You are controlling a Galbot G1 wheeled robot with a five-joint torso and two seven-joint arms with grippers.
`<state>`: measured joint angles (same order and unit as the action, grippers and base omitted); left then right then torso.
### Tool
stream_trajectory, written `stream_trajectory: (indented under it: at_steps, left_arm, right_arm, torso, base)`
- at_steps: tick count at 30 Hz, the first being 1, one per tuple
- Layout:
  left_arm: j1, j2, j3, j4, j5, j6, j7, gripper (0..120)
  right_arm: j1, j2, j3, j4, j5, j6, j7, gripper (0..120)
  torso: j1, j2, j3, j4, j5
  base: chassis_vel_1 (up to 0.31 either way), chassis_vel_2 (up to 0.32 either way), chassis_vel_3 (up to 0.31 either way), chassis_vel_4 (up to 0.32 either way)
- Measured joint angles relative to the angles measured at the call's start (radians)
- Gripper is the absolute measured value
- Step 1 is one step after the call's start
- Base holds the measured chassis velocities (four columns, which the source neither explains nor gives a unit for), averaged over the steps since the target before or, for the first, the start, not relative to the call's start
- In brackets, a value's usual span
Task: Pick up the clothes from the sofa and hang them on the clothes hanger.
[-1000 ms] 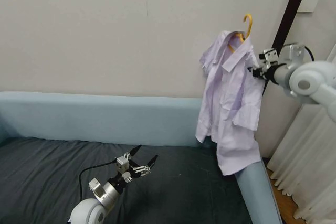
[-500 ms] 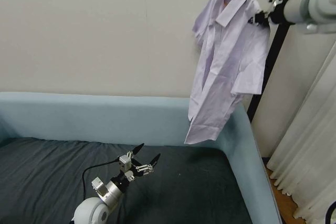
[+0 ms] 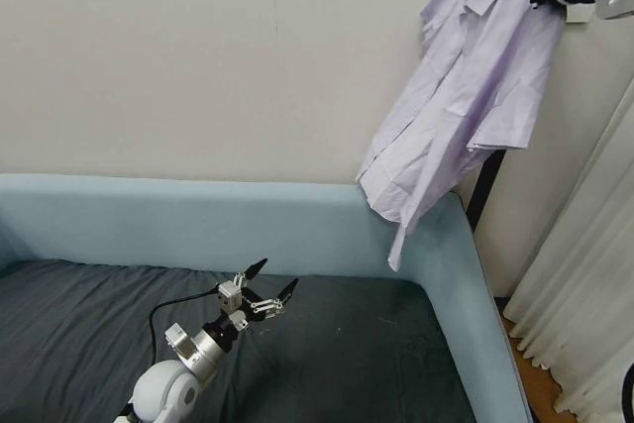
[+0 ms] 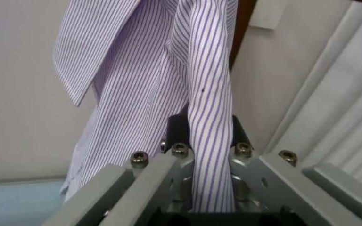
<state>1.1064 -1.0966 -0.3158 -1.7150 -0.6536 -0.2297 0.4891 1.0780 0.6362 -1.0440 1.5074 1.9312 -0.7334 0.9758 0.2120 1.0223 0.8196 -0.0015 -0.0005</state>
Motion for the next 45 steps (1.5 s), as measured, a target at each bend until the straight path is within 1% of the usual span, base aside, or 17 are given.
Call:
stream_trajectory:
  at_steps: [2, 9, 14, 18, 22, 23, 26, 28, 30, 33, 34, 36, 38, 39, 41, 43, 45]
  left_arm:
    - [0.0, -0.003, 0.001, -0.005, 0.0, 0.0, -0.001, 100]
    - [0.02, -0.004, -0.005, -0.02, 0.001, -0.001, -0.001, 100]
    - [0.027, -0.002, -0.01, -0.025, 0.002, -0.002, -0.001, 100]
    - [0.044, 0.001, -0.019, -0.037, 0.003, -0.003, -0.003, 100]
    - [0.085, -0.001, -0.035, -0.059, 0.014, -0.008, -0.007, 100]
    - [0.085, -0.001, -0.035, -0.059, 0.014, -0.008, -0.007, 100]
    - [0.11, -0.004, -0.047, -0.07, 0.025, -0.017, -0.009, 100]
    - [0.119, -0.003, -0.053, -0.079, 0.027, -0.017, -0.009, 100]
    - [0.123, -0.005, -0.055, -0.082, 0.028, -0.018, -0.009, 100]
    - [0.138, -0.015, -0.061, -0.09, 0.039, -0.02, -0.009, 100]
    - [0.138, -0.015, -0.061, -0.09, 0.039, -0.02, -0.009, 100]
    - [0.143, -0.019, -0.07, -0.091, 0.04, -0.022, -0.01, 100]
    - [0.142, -0.019, -0.075, -0.091, 0.039, -0.022, -0.012, 100]
    - [0.142, -0.019, -0.075, -0.091, 0.039, -0.022, -0.012, 100]
    - [0.135, -0.011, -0.084, -0.084, 0.031, -0.022, -0.014, 100]
    - [0.125, -0.003, -0.09, -0.067, 0.021, -0.023, -0.014, 100]
    - [0.12, -0.001, -0.091, -0.059, 0.019, -0.026, -0.014, 100]
  right_arm:
    - [-0.008, -0.022, 0.0, 0.034, 0.012, 0.001, 0.035, 1]
    - [-0.001, -0.063, -0.011, 0.096, 0.046, 0.001, 0.081, 1]
    - [0.011, -0.073, -0.022, 0.112, 0.056, 0.001, 0.085, 1]
    - [0.028, -0.097, -0.035, 0.147, 0.074, 0.001, 0.091, 1]
    - [0.021, -0.155, -0.04, 0.207, 0.089, 0.001, 0.129, 1]
    - [0.021, -0.155, -0.04, 0.207, 0.089, 0.001, 0.129, 1]
    - [-0.027, -0.22, -0.011, 0.245, 0.08, 0.002, 0.184, 1]
    - [-0.033, -0.244, -0.012, 0.245, 0.065, 0.002, 0.193, 1]
    - [-0.033, -0.247, -0.014, 0.238, 0.056, 0.002, 0.193, 1]
    - [-0.049, -0.211, -0.016, 0.18, 0.022, 0.003, 0.189, 1]
    - [-0.049, -0.211, -0.016, 0.18, 0.022, 0.003, 0.189, 1]
    - [-0.064, -0.154, -0.013, 0.107, 0.009, 0.003, 0.176, 1]
    - [-0.074, -0.119, -0.011, 0.049, -0.006, 0.003, 0.167, 1]
    - [-0.074, -0.119, -0.011, 0.049, -0.006, 0.003, 0.167, 1]
    - [-0.092, -0.064, 0.002, -0.06, -0.033, 0.003, 0.159, 1]
    - [-0.1, -0.036, 0.008, -0.123, -0.057, 0.003, 0.133, 1]
    - [-0.103, -0.029, 0.009, -0.138, -0.063, 0.003, 0.125, 1]
  torso:
    - [0.0, 0.0, 0.0, 0.0, 0.0]
    - [0.0, 0.0, 0.0, 0.0003, 0.0]
    - [0.0, 0.0, 0.0, 0.0003, -0.0002]
    - [0.0, 0.0, 0.0, 0.0002, -0.0005]
    - [0.0, 0.0, 0.0, 0.0003, -0.0005]
    - [0.0, 0.0, 0.0, 0.0003, -0.0005]
    - [0.0, 0.0, 0.0, 0.0001, 0.0001]
    - [0.0, 0.0, 0.0, 0.0, 0.0001]
    - [0.0, 0.0, 0.0, -0.0001, 0.0001]
    - [0.0, 0.0, 0.0, 0.0001, -0.0003]
    - [0.0, 0.0, 0.0, 0.0001, -0.0003]
    - [0.0, 0.0, 0.0, 0.0008, -0.0006]
    - [0.0, 0.0, 0.0, 0.0007, -0.0007]
    - [0.0, 0.0, 0.0, 0.0007, -0.0007]
    - [0.0, 0.0, 0.0, 0.0006, -0.0004]
    - [0.0, 0.0, 0.0, 0.0003, -0.0003]
    - [0.0, 0.0, 0.0, 0.0002, -0.0004]
  base:
    - [0.0, 0.0, 0.0, 0.0]
    - [0.0, 0.0, 0.0, 0.0]
    - [0.0, 0.0, 0.0, 0.0]
    - [0.0, 0.0, 0.0, 0.0]
    - [0.0, 0.0, 0.0, 0.0]
    - [0.0, 0.0, 0.0, 0.0]
    - [0.0, 0.0, 0.0, 0.0]
    - [0.0, 0.0, 0.0, 0.0]
    - [0.0, 0.0, 0.0, 0.0]
    - [0.0, 0.0, 0.0, 0.0]
    - [0.0, 0.0, 0.0, 0.0]
    - [0.0, 0.0, 0.0, 0.0]
    - [0.0, 0.0, 0.0, 0.0]
    - [0.0, 0.0, 0.0, 0.0]
    - [0.0, 0.0, 0.0, 0.0]
    - [0.0, 0.0, 0.0, 0.0]
    - [0.0, 0.0, 0.0, 0.0]
